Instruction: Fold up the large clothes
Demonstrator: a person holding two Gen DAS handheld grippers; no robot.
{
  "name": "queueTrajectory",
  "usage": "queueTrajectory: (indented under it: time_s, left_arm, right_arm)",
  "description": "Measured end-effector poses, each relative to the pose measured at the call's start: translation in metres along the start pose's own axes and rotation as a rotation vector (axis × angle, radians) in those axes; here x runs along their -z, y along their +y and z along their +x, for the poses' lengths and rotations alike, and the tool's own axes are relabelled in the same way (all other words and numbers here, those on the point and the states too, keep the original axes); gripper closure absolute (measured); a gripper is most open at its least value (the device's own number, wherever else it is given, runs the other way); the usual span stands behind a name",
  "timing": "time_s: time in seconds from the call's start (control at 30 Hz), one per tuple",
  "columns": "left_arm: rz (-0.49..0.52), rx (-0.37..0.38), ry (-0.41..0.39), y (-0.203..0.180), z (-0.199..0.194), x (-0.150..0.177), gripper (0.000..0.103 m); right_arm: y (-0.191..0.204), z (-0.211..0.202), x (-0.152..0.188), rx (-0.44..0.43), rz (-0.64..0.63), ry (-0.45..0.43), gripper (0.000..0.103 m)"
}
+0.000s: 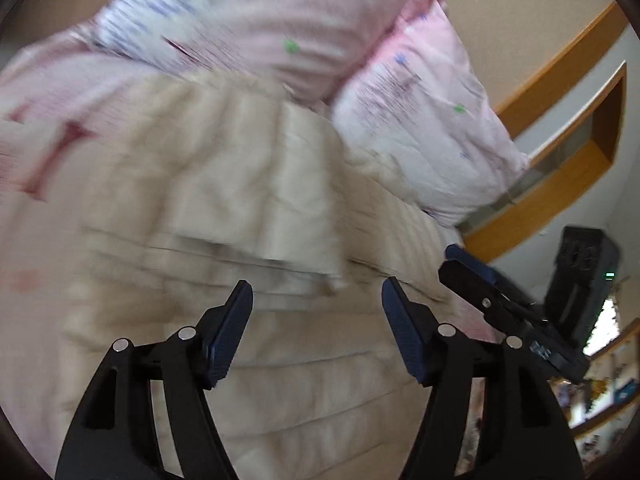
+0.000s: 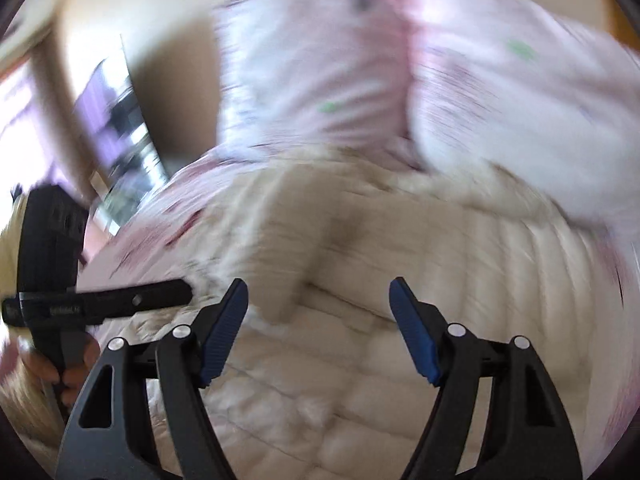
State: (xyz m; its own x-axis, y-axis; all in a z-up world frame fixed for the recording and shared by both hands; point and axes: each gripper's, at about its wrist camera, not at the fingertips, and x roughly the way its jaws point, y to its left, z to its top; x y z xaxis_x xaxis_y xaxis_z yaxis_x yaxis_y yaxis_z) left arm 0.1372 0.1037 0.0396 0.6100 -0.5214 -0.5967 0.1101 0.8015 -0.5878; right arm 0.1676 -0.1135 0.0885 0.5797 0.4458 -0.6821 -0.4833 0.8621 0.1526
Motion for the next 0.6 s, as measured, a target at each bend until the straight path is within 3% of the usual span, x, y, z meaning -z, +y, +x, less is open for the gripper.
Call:
queueTrajectory:
  time_s: [0.17, 0.33, 0.43, 0.5, 0.6]
  left_arm:
    - [0.024, -0.196, -0.049, 0.025, -0.027, 0.009, 0.036]
    - [0.009, -0.228, -0.060, 0.047, -0.045, 0.021, 0.036]
    - [0.006, -0.240, -0.070, 0.055, -0.052, 0.026, 0.036]
    - [-0.004, -0.235, -0.067, 0.060, -0.055, 0.027, 0.036]
    - [-0.005, -0.228, -0.065, 0.060, -0.054, 0.027, 0.036]
  right_arm:
    - [0.075, 0.039, -0.009, -0.019, -0.265, 0.018, 0.036]
    - [0.115, 0.085, -0.005, 0.056, -0.434, 0.077, 0.039]
    - [0.120, 0.104, 0.000, 0.116, -0.465, 0.100, 0.043]
    - [0.119, 0.117, 0.002, 0.179, -0.459, 0.122, 0.077]
    - [0.106, 0.123, -0.003, 0.189, -0.379, 0.141, 0.092]
